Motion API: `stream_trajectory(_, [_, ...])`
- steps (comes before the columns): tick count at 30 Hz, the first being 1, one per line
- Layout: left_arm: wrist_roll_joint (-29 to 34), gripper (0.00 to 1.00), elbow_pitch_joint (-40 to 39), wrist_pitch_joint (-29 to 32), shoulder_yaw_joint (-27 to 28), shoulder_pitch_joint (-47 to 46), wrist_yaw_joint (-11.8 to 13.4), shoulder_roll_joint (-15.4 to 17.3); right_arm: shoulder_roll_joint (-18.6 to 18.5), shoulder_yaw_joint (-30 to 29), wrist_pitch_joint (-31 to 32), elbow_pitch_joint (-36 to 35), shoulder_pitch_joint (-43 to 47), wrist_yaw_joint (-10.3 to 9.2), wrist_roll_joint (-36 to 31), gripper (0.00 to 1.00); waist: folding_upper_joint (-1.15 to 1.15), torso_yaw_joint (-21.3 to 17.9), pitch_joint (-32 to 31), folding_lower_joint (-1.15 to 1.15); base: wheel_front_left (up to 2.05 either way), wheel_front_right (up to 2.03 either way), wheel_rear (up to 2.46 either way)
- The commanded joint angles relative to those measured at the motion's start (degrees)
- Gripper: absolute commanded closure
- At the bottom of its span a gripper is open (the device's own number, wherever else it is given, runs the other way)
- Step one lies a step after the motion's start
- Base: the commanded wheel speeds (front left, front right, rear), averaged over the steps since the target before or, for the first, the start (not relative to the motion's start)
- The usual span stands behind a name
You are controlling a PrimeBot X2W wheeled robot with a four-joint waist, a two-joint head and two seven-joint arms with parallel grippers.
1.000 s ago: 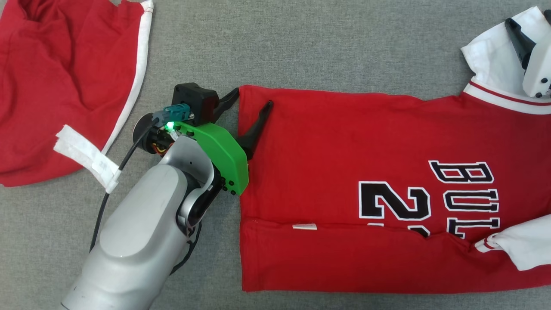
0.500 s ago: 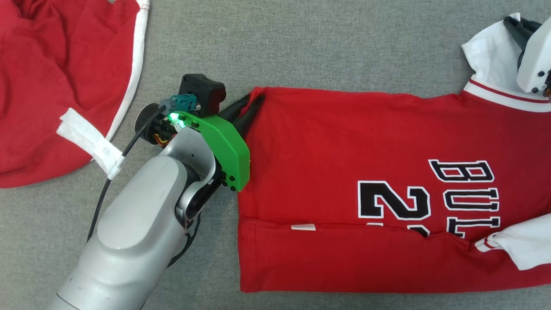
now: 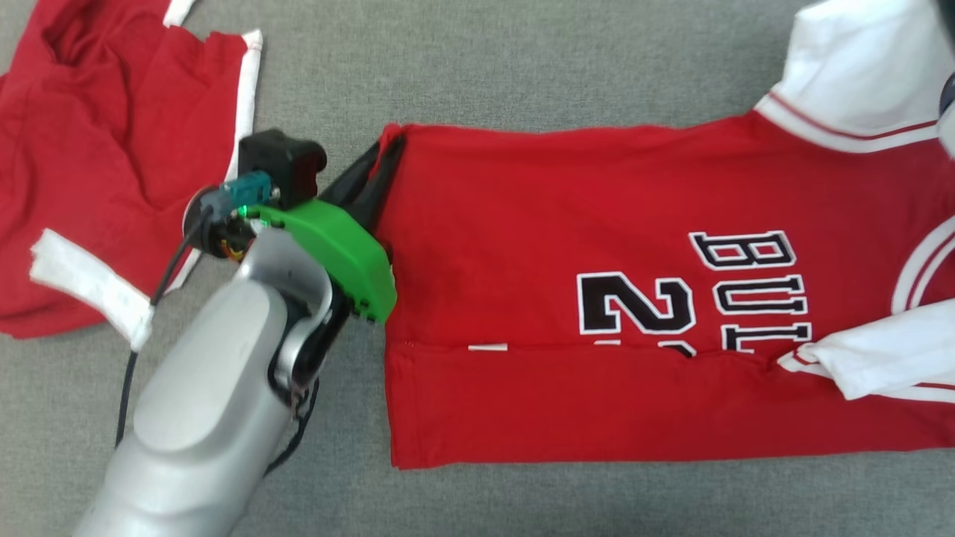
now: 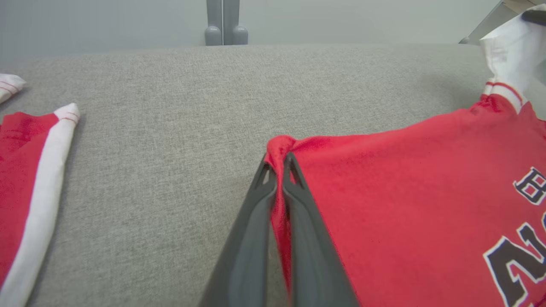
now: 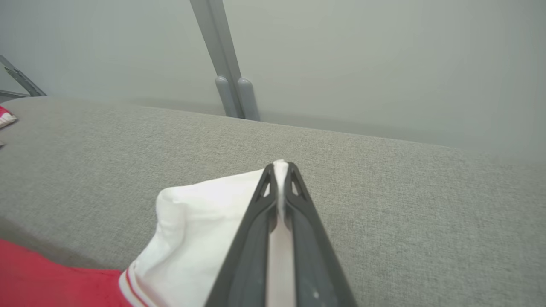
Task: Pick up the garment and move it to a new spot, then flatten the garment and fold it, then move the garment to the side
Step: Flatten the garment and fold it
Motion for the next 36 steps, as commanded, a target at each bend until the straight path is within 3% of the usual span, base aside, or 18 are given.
stream_trajectory(1, [-0.69,1.0,-0.82,-0.7,0.32,2.72,0.64,0.81,-0.57,0.43,-1.85,-1.72,3.08,0.0,0.89,1.0,0.0,-1.95,-4.07,0.0,0.0,0.0,0.0])
stream_trajectory(5, [-2.14,1.0,-5.48,-2.33,0.63,10.36,1.96,2.2,-2.09,-0.49,-7.29,-7.83,13.56,0.0,2.43,1.0,0.0,-3.87,-8.44,0.0,0.0,0.0,0.0])
stream_trajectory(11, [-4.46,1.0,-15.02,-4.06,2.05,24.13,6.55,4.6,-1.88,-4.87,-11.76,-15.76,31.17,0.0,3.01,1.0,0.0,-7.0,-13.42,0.0,0.0,0.0,0.0])
stream_trajectory(15, [-6.66,0.57,-18.49,-4.73,2.66,30.2,7.1,5.5,0.45,-8.03,-11.74,-17.93,39.75,0.0,2.78,1.0,0.0,-8.22,-14.34,0.0,0.0,0.0,0.0])
stream_trajectory(16, [-6.91,0.36,-18.64,-5.4,2.76,30.67,6.4,5.7,1.17,-8.79,-11.86,-17.77,41.14,0.0,1.86,1.0,0.0,-8.36,-14.34,0.0,0.0,0.0,0.0])
stream_trajectory(17, [-7.1,0.07,-18.36,-5.85,2.79,30.92,5.99,5.71,1.87,-8.89,-11.43,-17.63,42.23,0.0,1.39,1.0,0.0,-8.44,-14.31,0.0,0.0,0.0,0.0])
stream_trajectory(18, [-7.09,0.13,-17.59,-6.34,2.62,31.01,5.38,5.81,3.14,-9.11,-11.46,-17.56,43.08,0.01,1.16,1.0,0.0,-8.53,-14.3,0.0,0.0,0.0,0.0])
stream_trajectory(21, [-6.39,0.53,-15.66,-7.94,2.58,29.96,4.49,5.63,5.13,-9.7,-11.56,-16.75,44.42,0.01,0.16,1.0,0.0,-8.67,-14.47,0.0,0.0,0.0,0.0])
stream_trajectory(23, [-6.16,0.65,-14.81,-8.81,2.48,29.67,4.24,5.24,6.59,-9.85,-11.42,-16.51,44.99,0.01,-0.31,1.0,0.0,-8.86,-14.64,0.0,0.0,0.0,0.0])
stream_trajectory(25, [-6.44,0.56,-14.4,-9.46,2.57,30.38,4.28,4.99,7.54,-9.95,-11.19,-16.5,45.44,0.01,-0.87,1.0,0.0,-9.08,-14.79,0.0,0.0,0.0,0.0])
stream_trajectory(27, [-6.25,0.19,-14.4,-10.13,2.43,31.53,4.31,5.03,8.08,-10.4,-10.88,-16.11,45.76,0.0,-1.6,1.0,0.0,-9.25,-14.98,0.0,0.0,0.0,0.0])
stream_trajectory(28, [-6.29,0.15,-14.56,-10.38,2.18,32.27,4.08,5.09,8.44,-10.49,-10.7,-16.17,45.81,0.01,-1.97,1.0,0.0,-9.29,-15.07,0.0,0.0,0.0,0.0])
stream_trajectory(29, [-6.26,0.08,-14.68,-10.61,2.15,32.62,4.01,5.24,8.64,-10.63,-10.62,-16.19,45.96,0.01,-2.14,0.96,0.0,-9.29,-15.14,0.0,0.0,0.0,0.0])
stream_trajectory(30, [-5.9,0.0,-14.9,-11.15,2.2,32.97,4.17,5.49,8.7,-11.04,-10.51,-15.88,46.33,0.01,-2.82,0.64,0.0,-9.28,-15.26,0.0,0.0,0.0,0.0])
stream_trajectory(31, [-5.78,0.0,-15.06,-11.53,2.14,33.35,4.27,5.57,8.54,-11.18,-10.01,-15.51,46.79,0.0,-3.63,0.0,0.0,-9.23,-15.44,0.0,0.0,0.0,0.0])
stream_trajectory(34, [-4.42,0.0,-14.94,-12.31,0.69,36.01,4.32,6.2,8.74,-12.09,-7.95,-15.29,47.73,0.01,-5.19,0.0,0.0,-9.07,-16.18,0.0,0.0,0.0,0.0])
stream_trajectory(36, [-3.17,0.0,-13.51,-12.59,0.07,37.98,5.67,7.16,8.82,-13.84,-6.44,-15.74,48.42,0.0,-5.27,0.0,0.0,-8.99,-16.76,0.0,0.0,0.0,0.0])
